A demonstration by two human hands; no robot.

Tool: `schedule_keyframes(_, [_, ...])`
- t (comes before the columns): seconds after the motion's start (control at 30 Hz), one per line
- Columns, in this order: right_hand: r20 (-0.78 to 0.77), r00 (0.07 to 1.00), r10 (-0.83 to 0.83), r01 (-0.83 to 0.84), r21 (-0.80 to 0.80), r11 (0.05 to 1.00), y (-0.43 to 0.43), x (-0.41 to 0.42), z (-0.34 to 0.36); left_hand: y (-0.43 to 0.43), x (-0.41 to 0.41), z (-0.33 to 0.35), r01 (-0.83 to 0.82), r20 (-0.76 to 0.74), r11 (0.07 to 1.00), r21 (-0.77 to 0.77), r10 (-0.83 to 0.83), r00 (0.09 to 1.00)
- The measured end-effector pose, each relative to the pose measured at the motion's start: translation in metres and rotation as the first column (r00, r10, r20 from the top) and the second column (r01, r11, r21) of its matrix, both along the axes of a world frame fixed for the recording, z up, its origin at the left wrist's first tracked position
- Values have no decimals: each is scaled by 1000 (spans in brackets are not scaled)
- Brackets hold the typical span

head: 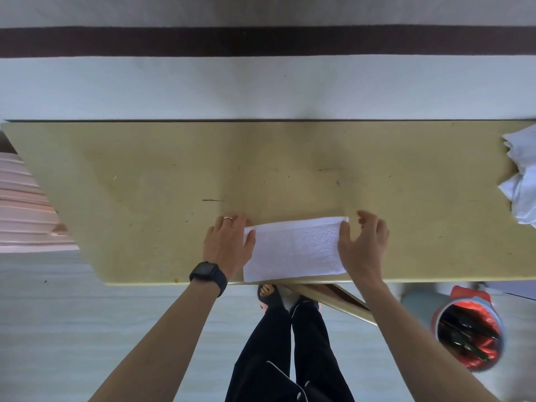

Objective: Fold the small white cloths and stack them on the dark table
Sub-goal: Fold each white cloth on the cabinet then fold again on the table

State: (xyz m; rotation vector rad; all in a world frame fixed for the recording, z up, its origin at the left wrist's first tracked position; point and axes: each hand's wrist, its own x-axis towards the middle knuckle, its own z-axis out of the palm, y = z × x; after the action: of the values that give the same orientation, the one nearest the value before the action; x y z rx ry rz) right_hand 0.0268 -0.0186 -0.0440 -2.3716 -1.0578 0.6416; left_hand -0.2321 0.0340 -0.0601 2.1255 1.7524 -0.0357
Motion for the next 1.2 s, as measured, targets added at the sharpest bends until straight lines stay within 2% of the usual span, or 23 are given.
schedule_keyframes(0.07, [25, 992, 122, -122, 11, 992, -21, -17, 10, -5, 2, -5, 136, -23, 987, 84, -134, 991])
schedule_keyframes(0.13, [-26, 976, 216, -218, -119, 969, -39, -34, 14, -9, 2, -9, 219, -41, 970, 110, -216, 976])
schedule_keyframes(0.2, [-34, 969, 243, -241, -315, 918, -49, -43, 8, -12, 1, -11, 254, -75, 962, 102, -247, 966])
schedule_keyframes(0.27, [5, 975, 222, -202, -398, 895, -43, -42, 5, -14, -1, -10, 264, -102, 961, 81, -256, 961])
schedule_keyframes(0.33, [45, 968, 245, -216, -335, 917, -28, -35, 0, -19, -3, -8, 252, -107, 966, 53, -245, 963])
schedule_keyframes(0.4, [75, 936, 345, -312, -281, 908, -9, -26, -9, -28, -3, -6, 245, -111, 969, 25, -241, 964])
schedule_keyframes(0.53, [103, 833, 544, -507, -253, 824, 26, -12, -21, -50, 3, -1, 245, -96, 970, -13, -245, 965])
schedule_keyframes(0.7, [129, 717, 685, -658, -200, 726, 44, 0, -27, -70, 14, -2, 250, -60, 967, 46, -247, 967])
schedule_keyframes(0.8, [205, 742, 638, -647, -27, 762, 21, 0, -23, -72, 13, -4, 310, -10, 947, 84, -310, 951])
schedule_keyframes(0.87, [224, 755, 616, -637, 28, 771, -11, -6, -17, -73, 10, -5, 407, 17, 910, 76, -410, 912])
schedule_keyframes(0.97, [242, 667, 705, -734, 56, 676, -63, -14, -21, -78, 3, -11, 536, 2, 843, 54, -536, 844])
schedule_keyframes(1.1, [245, 495, 834, -851, -59, 522, -98, -6, -47, -78, -1, -24, 599, -58, 797, 80, -596, 801])
schedule_keyframes(1.2, [315, 495, 810, -851, -11, 524, -106, -3, -60, -80, 1, -25, 622, -55, 753, 213, -627, 777])
